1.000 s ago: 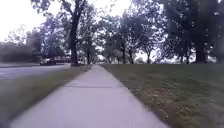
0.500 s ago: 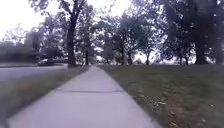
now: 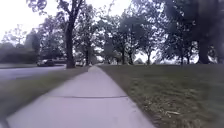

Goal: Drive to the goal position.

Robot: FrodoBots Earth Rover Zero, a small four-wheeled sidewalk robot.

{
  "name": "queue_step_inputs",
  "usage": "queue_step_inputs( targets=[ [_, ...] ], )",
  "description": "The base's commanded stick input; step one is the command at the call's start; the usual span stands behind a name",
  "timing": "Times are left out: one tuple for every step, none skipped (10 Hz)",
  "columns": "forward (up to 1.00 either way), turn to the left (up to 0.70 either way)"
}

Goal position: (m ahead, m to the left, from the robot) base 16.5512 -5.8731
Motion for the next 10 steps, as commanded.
queue_step_inputs(
  targets=[
    [0.70,0.00],
    [0.70,0.00],
    [0.70,0.00],
    [0.70,0.00],
    [0.70,0.00],
    [0.70,0.00],
    [0.70,-0.08],
    [0.70,-0.14],
    [0.70,-0.14],
    [0.70,-0.14]
  ],
)
